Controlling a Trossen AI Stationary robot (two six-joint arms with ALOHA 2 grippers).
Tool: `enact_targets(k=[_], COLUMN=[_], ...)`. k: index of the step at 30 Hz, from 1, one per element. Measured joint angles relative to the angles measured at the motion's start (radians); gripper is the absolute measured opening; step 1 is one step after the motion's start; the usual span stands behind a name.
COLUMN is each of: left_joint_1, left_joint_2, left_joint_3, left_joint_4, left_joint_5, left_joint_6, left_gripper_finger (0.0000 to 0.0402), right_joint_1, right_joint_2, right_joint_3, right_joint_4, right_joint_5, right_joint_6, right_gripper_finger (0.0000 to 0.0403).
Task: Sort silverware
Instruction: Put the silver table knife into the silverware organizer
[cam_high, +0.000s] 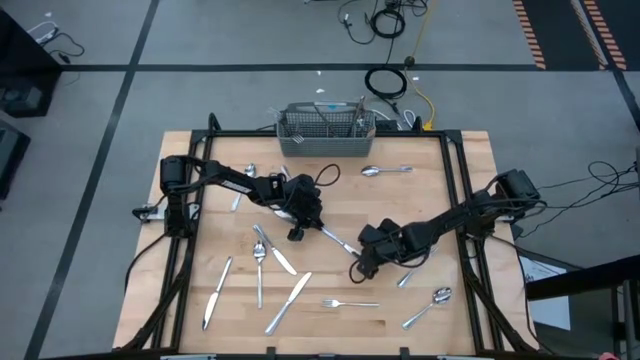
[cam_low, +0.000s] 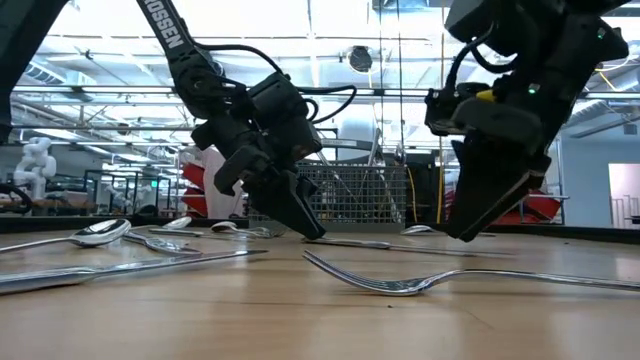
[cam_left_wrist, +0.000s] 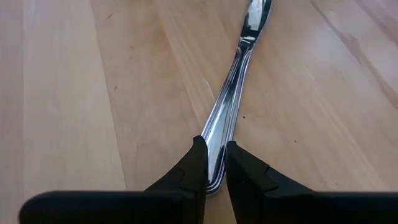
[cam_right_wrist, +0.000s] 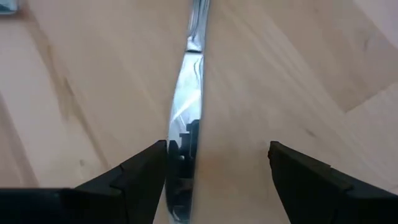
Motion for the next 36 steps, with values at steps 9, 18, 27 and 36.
enact_targets(k=[9,18,27,36], left_joint_1=[0.000,0.000,0.000,0.000], left_joint_2=[0.000,0.000,0.000,0.000], left_joint_3=[0.000,0.000,-0.001,-0.002], left_joint_4=[0.001,0.001,0.004,0.006], left_joint_5=[0.001,0.004,0.006,0.007], left_joint_6=[-0.025,-0.026,-0.029,-0.052], left_gripper_finger=[0.0061,0.0061,0.0061,0.0061], right_joint_1=[0.001,-0.001,0.005,0.014], right_joint_2=[0.003,0.005,0.118,0.158], right_joint_3=[0.000,0.000,0.005,0.033], right_joint_4=[-0.005,0.041,0.091,-0.016], right_joint_5=[-0.018,-0.016,-0.030,-0.020], right_joint_6=[-0.137,-0.222,-0.186,-0.164], right_gripper_finger=[0.0265,0.0265,0.0265,0.0168])
